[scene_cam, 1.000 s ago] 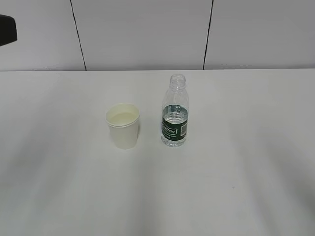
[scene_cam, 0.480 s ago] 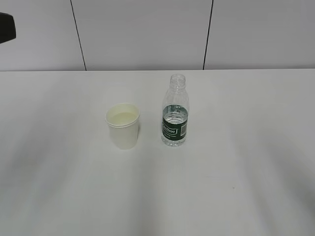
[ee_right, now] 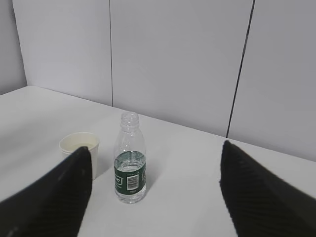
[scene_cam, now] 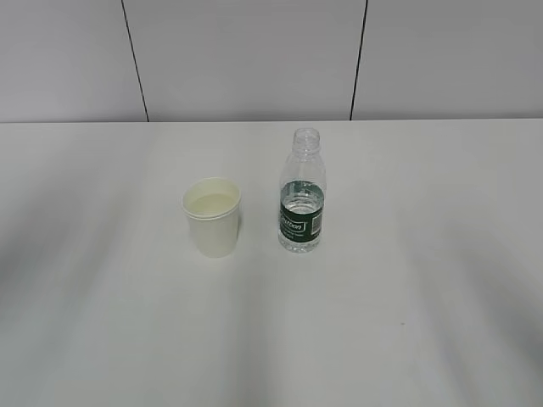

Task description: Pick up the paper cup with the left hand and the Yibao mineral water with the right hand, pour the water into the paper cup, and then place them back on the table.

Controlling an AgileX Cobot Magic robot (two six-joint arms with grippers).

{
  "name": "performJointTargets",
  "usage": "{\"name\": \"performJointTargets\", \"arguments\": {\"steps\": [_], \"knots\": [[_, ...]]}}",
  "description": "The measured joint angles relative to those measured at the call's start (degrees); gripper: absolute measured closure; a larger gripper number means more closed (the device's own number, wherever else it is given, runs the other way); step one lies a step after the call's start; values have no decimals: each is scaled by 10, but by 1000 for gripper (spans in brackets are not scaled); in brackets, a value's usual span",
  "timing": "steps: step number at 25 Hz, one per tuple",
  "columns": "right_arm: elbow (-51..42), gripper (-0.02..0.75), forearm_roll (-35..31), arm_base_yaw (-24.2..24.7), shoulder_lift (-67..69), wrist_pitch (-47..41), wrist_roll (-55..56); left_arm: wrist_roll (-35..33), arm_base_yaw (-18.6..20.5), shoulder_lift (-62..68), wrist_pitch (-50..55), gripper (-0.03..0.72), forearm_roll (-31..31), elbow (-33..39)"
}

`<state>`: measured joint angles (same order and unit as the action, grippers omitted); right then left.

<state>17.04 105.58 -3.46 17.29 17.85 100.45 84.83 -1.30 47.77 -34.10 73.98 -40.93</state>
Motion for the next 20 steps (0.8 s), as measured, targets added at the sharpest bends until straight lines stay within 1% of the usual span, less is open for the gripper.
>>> {"name": "performJointTargets", "arguments": {"steps": [3, 8, 12, 15, 16, 19, 20], "knots": [[0, 145, 0, 0, 0, 0, 0, -21, 0, 0, 63, 222, -78, 0], [0, 145, 0, 0, 0, 0, 0, -48, 0, 0, 191, 222, -151, 0], [0, 145, 0, 0, 0, 0, 0, -95, 0, 0, 288, 222, -226, 0], [0, 145, 0, 0, 0, 0, 0, -153, 0, 0, 341, 222, -280, 0], [0, 145, 0, 0, 0, 0, 0, -182, 0, 0, 356, 222, -301, 0], [0, 145, 0, 0, 0, 0, 0, -285, 0, 0, 413, 222, -371, 0], [0, 145, 0, 0, 0, 0, 0, -329, 0, 0, 434, 222, -399, 0]]}}
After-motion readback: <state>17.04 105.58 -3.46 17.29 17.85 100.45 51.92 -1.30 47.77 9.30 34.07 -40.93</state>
